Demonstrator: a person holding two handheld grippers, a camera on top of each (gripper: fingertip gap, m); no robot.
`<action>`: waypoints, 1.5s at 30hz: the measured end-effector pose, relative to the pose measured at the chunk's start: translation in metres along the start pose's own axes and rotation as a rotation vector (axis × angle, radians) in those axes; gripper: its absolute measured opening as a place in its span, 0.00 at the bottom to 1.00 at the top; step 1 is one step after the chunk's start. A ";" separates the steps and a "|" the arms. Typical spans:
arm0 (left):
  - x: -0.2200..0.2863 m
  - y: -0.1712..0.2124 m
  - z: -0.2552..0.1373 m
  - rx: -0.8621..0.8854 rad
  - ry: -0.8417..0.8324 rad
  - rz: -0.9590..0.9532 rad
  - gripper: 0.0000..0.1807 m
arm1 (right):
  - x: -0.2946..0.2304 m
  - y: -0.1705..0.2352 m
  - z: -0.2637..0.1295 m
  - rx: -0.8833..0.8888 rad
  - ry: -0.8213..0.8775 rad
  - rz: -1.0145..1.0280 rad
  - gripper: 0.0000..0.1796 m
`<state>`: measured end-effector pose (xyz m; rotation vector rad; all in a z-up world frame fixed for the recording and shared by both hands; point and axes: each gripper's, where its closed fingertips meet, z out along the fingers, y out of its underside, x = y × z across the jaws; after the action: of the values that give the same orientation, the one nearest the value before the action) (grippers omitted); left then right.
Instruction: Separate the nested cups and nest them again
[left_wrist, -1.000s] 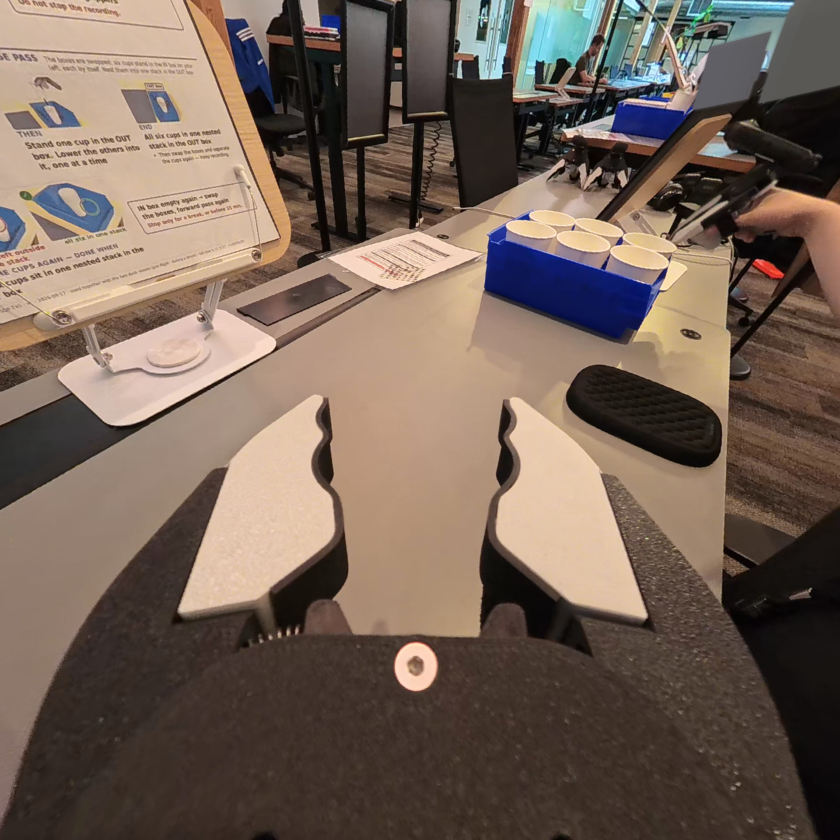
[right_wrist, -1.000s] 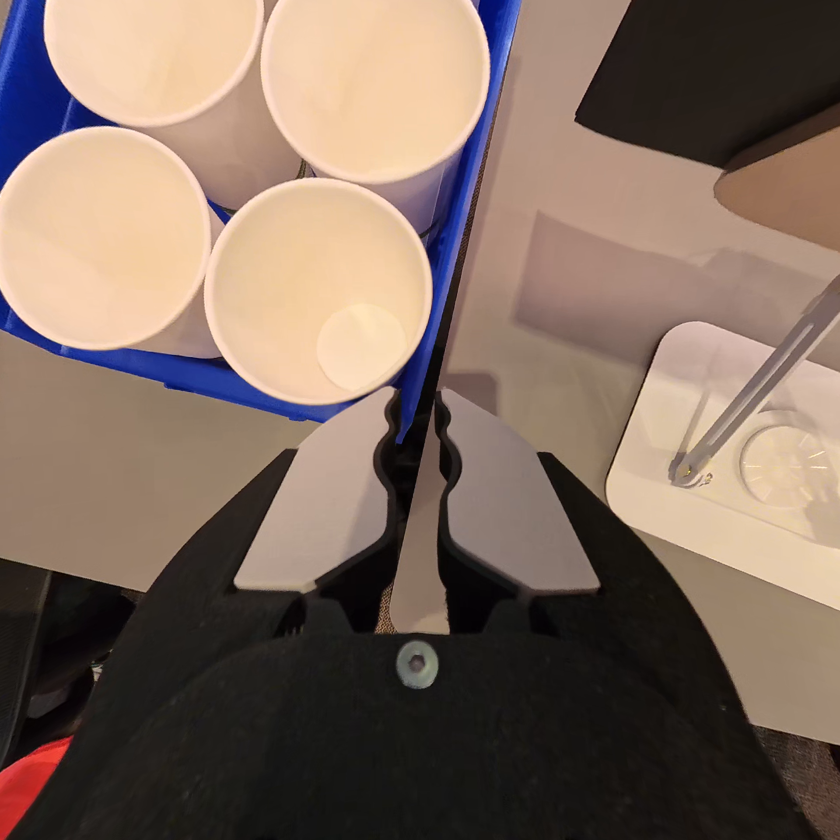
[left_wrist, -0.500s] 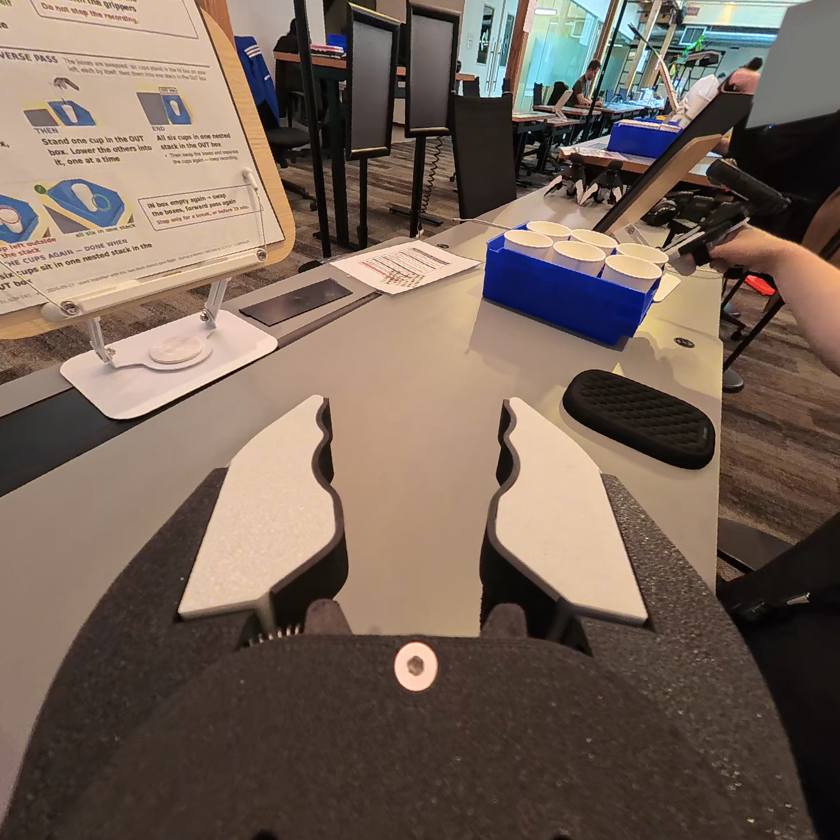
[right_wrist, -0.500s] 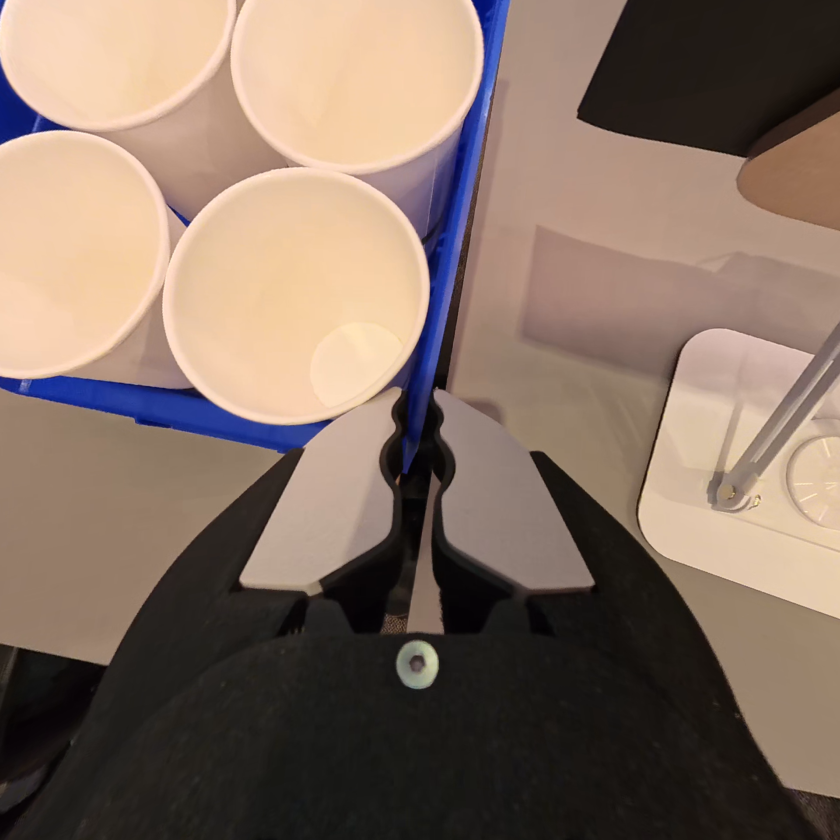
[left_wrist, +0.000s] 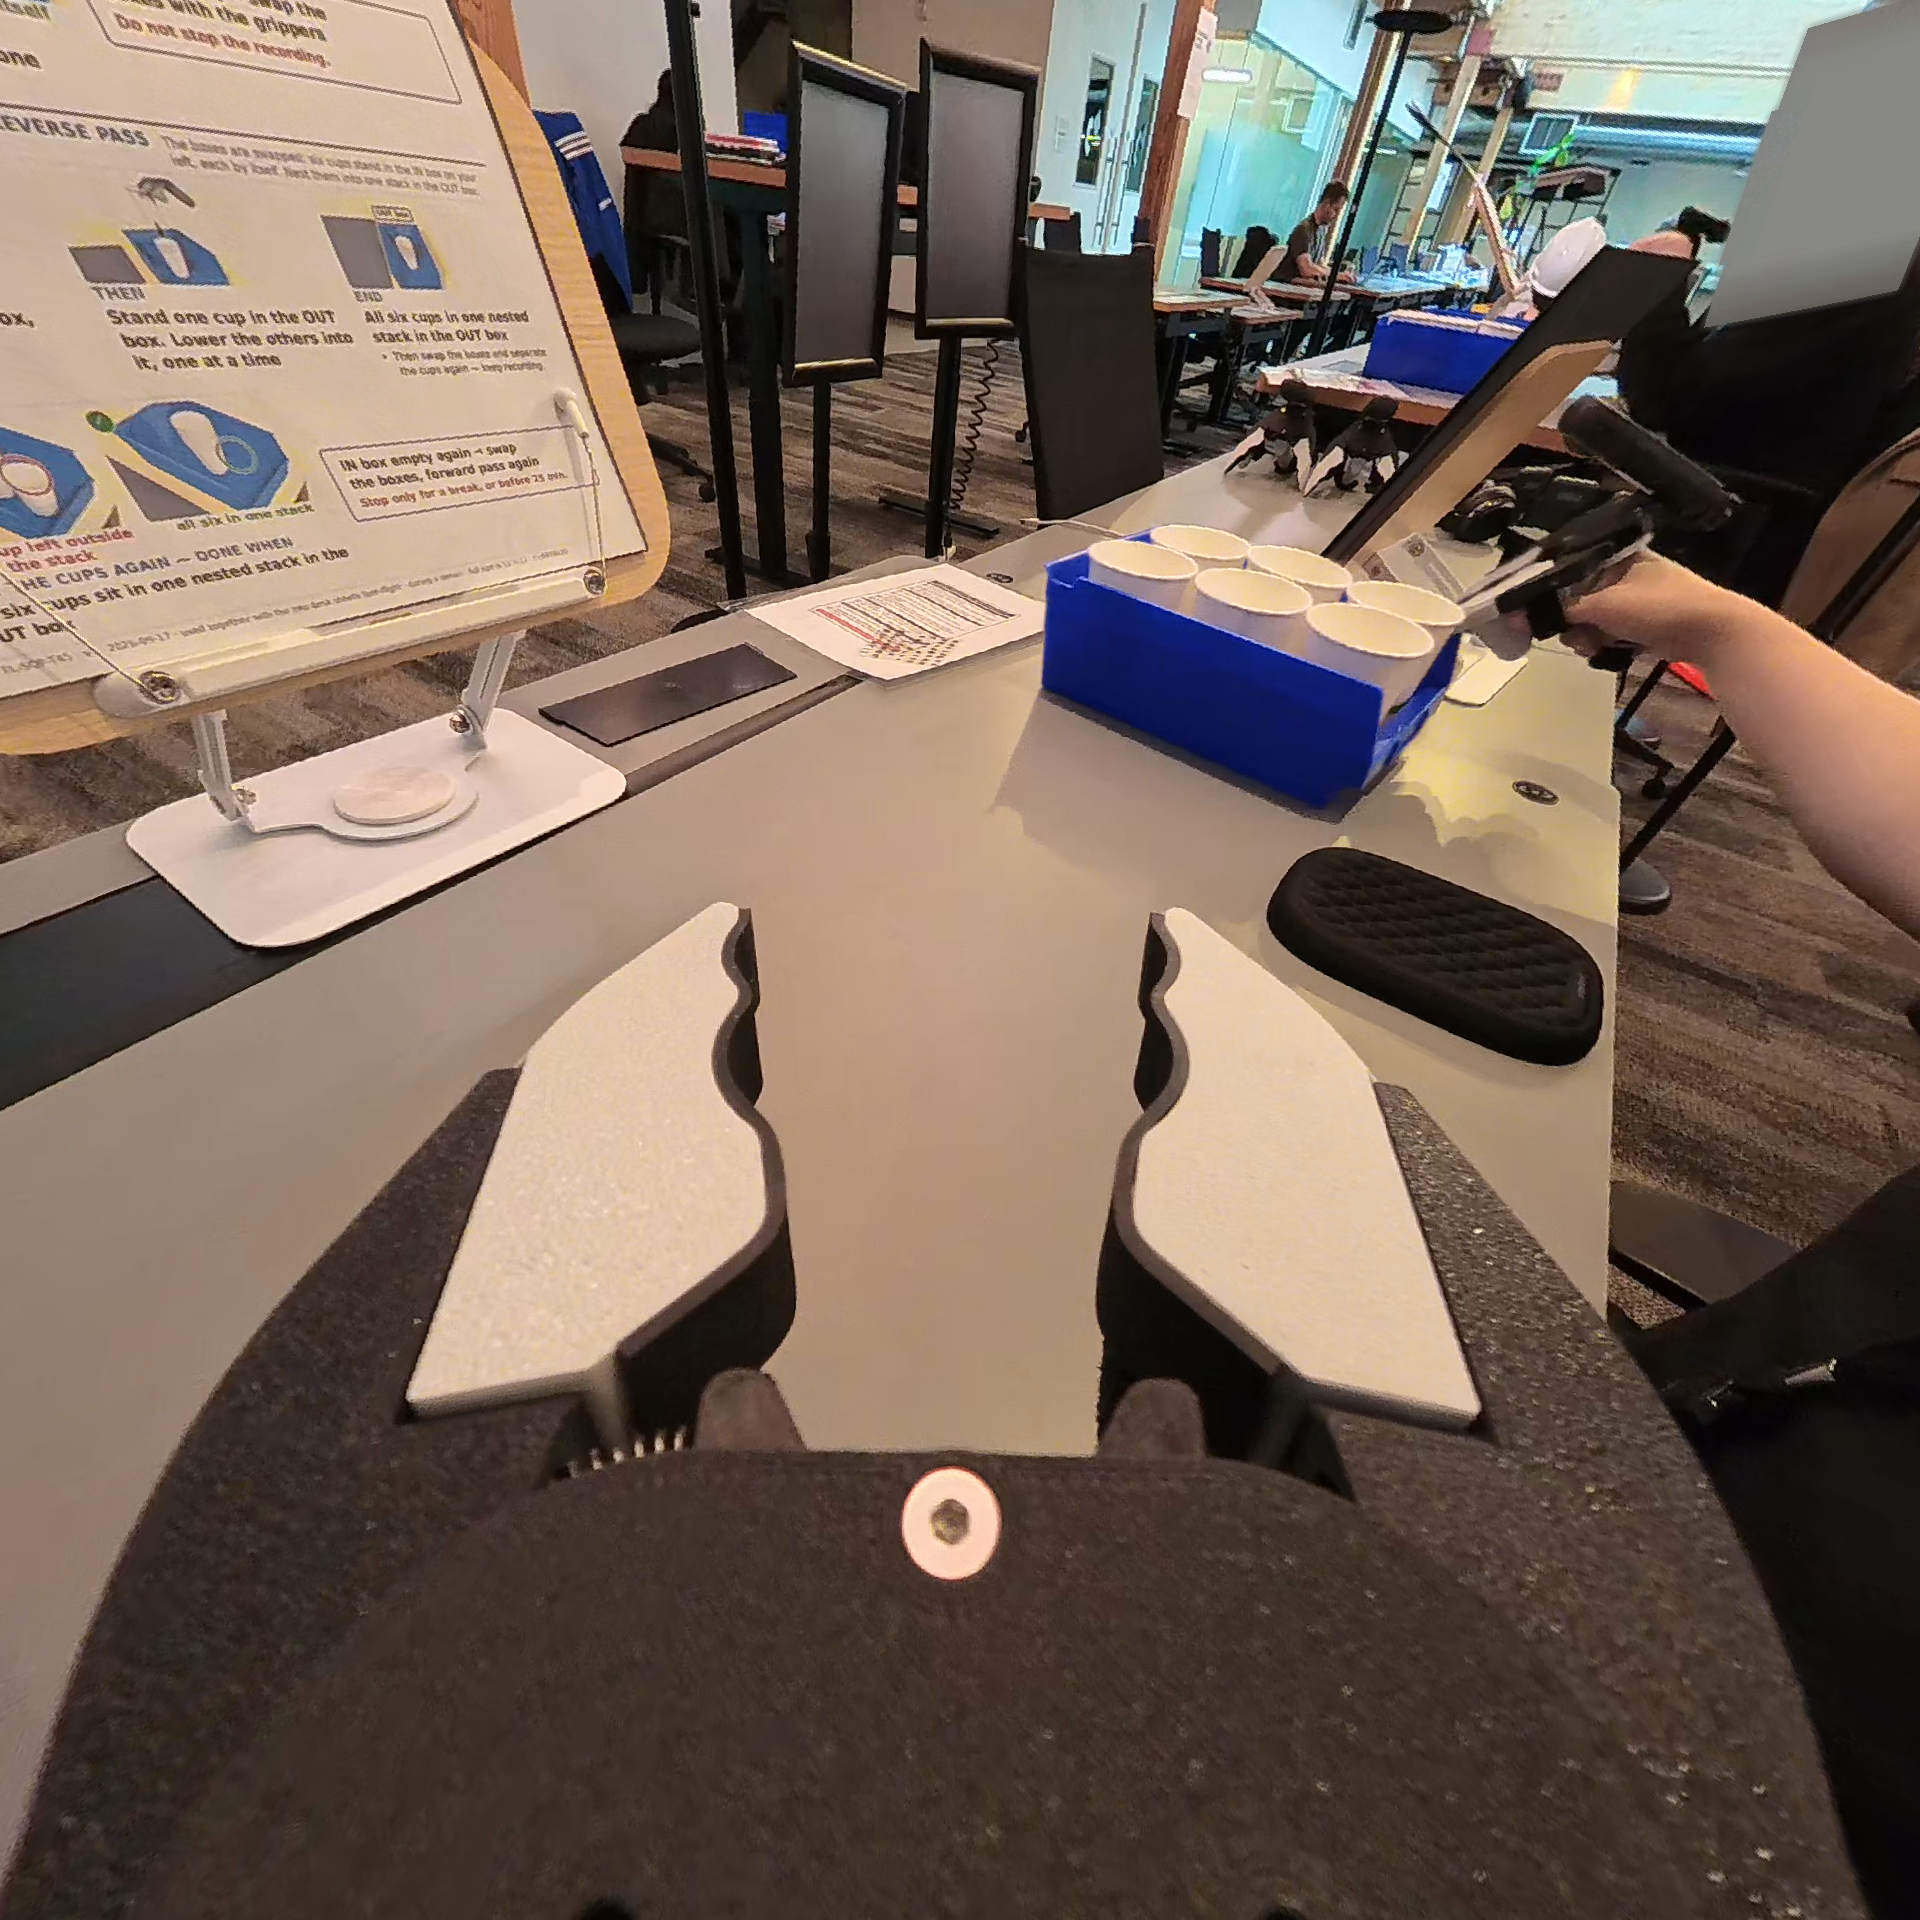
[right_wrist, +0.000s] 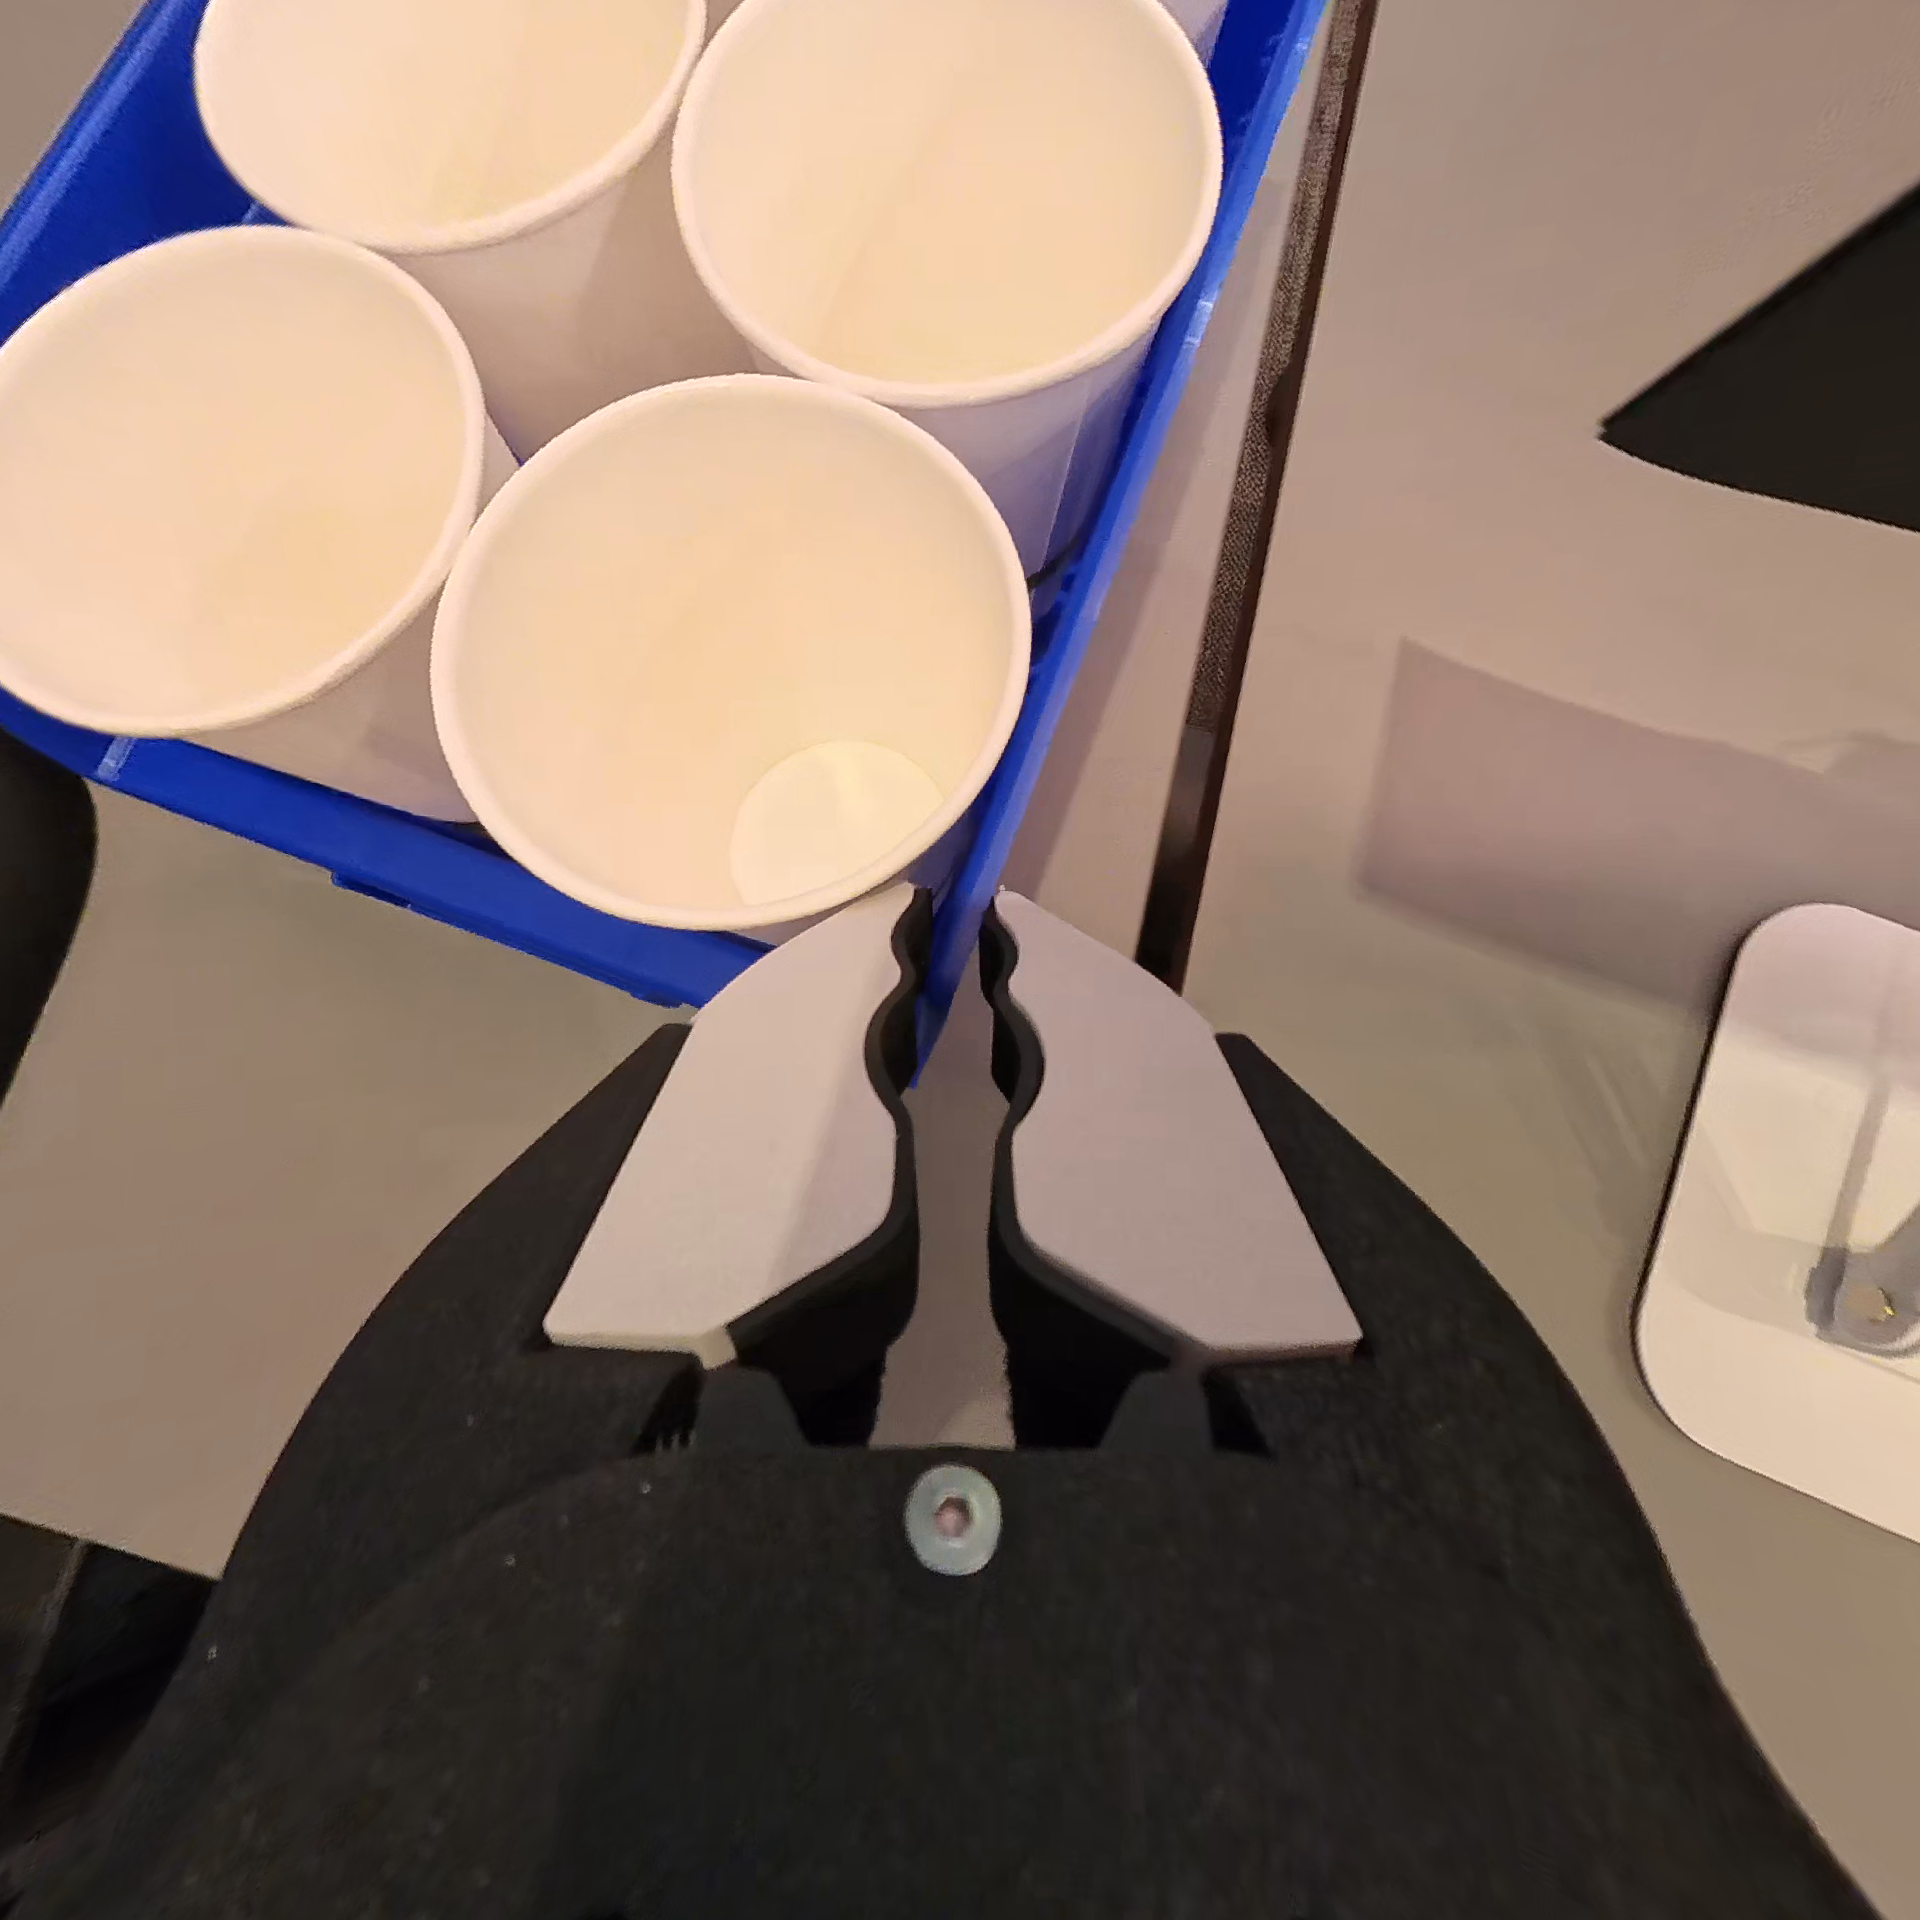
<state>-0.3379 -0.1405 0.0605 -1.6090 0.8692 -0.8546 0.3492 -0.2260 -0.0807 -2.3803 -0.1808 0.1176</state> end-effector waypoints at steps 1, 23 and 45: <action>0.000 0.000 -0.002 0.003 -0.001 -0.001 0.39 | -0.004 -0.002 0.002 0.002 -0.001 -0.010 0.05; -0.004 0.006 -0.042 0.043 -0.005 -0.030 0.39 | -0.040 -0.072 -0.005 0.065 -0.049 -0.026 0.11; -0.015 0.015 -0.054 -0.024 -0.113 -0.034 0.39 | -0.026 -0.078 0.075 -0.479 -0.110 0.287 0.07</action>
<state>-0.3943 -0.1547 0.0536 -1.6799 0.7774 -0.7718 0.3060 -0.1239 -0.0806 -2.8683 0.0962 0.3780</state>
